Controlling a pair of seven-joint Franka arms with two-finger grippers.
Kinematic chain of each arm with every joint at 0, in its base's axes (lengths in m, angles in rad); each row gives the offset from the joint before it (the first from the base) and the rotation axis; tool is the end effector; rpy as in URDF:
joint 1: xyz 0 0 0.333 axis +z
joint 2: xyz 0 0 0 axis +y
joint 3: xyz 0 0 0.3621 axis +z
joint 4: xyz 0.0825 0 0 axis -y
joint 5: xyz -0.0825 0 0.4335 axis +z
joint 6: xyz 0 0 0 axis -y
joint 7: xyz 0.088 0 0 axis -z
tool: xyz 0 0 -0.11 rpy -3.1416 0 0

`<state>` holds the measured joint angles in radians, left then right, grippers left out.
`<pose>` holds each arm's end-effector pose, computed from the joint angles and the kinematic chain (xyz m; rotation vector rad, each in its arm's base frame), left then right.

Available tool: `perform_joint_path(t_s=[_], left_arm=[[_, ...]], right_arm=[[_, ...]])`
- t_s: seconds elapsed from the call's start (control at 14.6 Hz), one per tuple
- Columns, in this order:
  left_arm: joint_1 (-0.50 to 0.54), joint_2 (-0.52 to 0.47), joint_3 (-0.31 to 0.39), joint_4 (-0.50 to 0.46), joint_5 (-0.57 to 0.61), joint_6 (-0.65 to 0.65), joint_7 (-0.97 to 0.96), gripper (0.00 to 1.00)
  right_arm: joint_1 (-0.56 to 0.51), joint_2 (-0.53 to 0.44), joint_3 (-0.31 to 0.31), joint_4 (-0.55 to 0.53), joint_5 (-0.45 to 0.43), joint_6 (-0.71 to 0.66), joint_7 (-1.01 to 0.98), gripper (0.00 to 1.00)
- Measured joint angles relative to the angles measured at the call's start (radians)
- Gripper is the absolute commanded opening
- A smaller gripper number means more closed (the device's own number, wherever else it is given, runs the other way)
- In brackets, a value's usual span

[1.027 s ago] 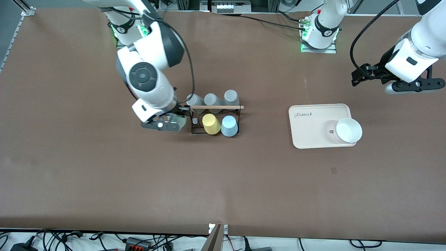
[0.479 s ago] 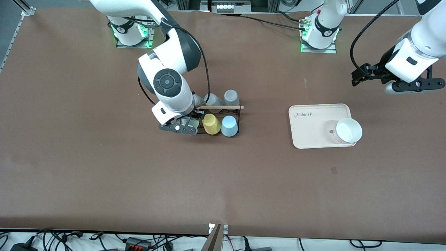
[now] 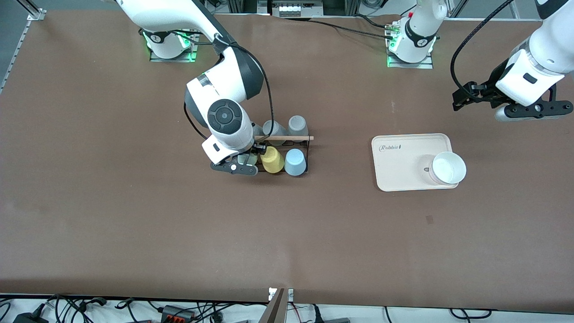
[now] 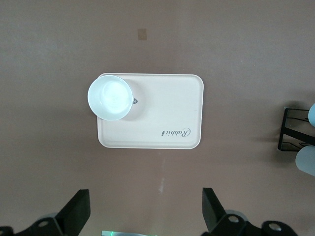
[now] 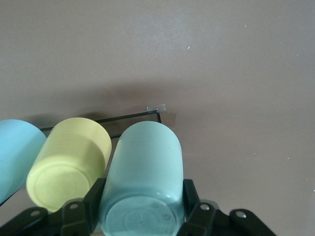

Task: Hang scattered cups on rack with three cups

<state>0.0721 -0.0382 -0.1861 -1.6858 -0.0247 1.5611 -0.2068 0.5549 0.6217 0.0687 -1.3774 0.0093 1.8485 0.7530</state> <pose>0.5812 -0.0713 0.6294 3.1315 0.1474 -0.1394 0.6366 0.4456 0.3532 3.0691 -0.2190 -0.2262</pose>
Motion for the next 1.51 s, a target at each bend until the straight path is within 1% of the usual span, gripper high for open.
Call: perform_joint_path(t_s=[0.21, 0.34, 0.68, 0.89, 1.16, 1.37, 1.51], left_arm=[[0.002, 0.000, 0.000, 0.000, 0.000, -0.001, 0.000, 1.00], [0.004, 0.000, 0.000, 0.000, 0.000, -0.001, 0.000, 1.00], [0.005, 0.000, 0.000, 0.000, 0.000, -0.001, 0.000, 1.00], [0.006, 0.000, 0.001, 0.000, 0.000, -0.001, 0.000, 1.00], [0.006, 0.000, 0.001, 0.001, 0.000, -0.001, 0.001, 1.00], [0.006, 0.000, 0.001, 0.002, 0.000, -0.001, 0.002, 1.00], [0.006, 0.000, 0.001, 0.002, 0.000, -0.001, 0.002, 1.00]], right_arm=[[0.000, 0.005, 0.000, 0.000, 0.000, 0.000, 0.001, 0.90], [0.000, 0.005, 0.000, 0.000, 0.000, 0.000, 0.001, 0.99], [-0.003, 0.005, -0.011, 0.014, 0.000, 0.000, 0.001, 1.00], [-0.042, -0.015, -0.024, 0.034, 0.000, -0.002, -0.044, 1.00], [-0.161, -0.107, -0.032, 0.052, 0.000, -0.083, -0.182, 1.00], [-0.298, -0.192, -0.035, 0.055, 0.000, -0.170, -0.281, 1.00], [-0.393, -0.245, -0.036, 0.056, -0.001, -0.234, -0.389, 1.00]])
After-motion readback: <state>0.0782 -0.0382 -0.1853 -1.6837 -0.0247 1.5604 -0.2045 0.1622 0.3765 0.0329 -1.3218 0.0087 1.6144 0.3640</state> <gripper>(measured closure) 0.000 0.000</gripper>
